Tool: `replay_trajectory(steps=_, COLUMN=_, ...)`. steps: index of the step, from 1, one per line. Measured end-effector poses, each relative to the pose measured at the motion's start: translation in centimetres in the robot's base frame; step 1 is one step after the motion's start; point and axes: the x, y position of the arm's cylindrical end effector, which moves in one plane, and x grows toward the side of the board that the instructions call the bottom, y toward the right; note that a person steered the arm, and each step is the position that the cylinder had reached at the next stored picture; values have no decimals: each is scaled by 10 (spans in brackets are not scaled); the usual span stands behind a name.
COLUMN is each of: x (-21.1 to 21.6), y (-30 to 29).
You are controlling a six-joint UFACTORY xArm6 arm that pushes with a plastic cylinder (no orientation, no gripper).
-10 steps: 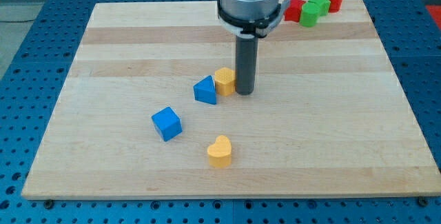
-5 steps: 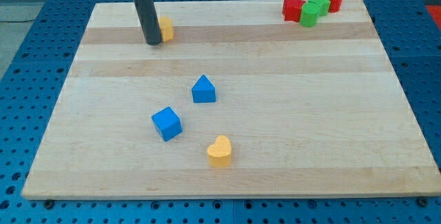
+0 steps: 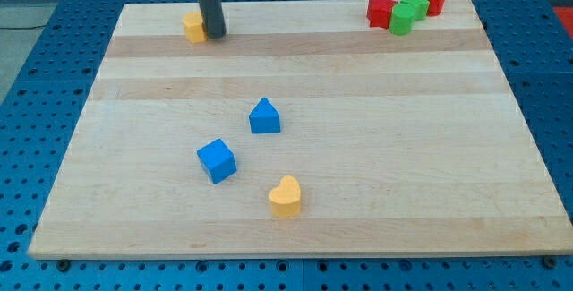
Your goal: Slide the yellow hexagon to the top left corner of the board
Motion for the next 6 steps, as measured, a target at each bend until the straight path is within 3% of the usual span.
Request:
replay_trajectory(steps=3, x=-2, y=-75)
replay_trajectory(steps=6, x=-10, y=-83)
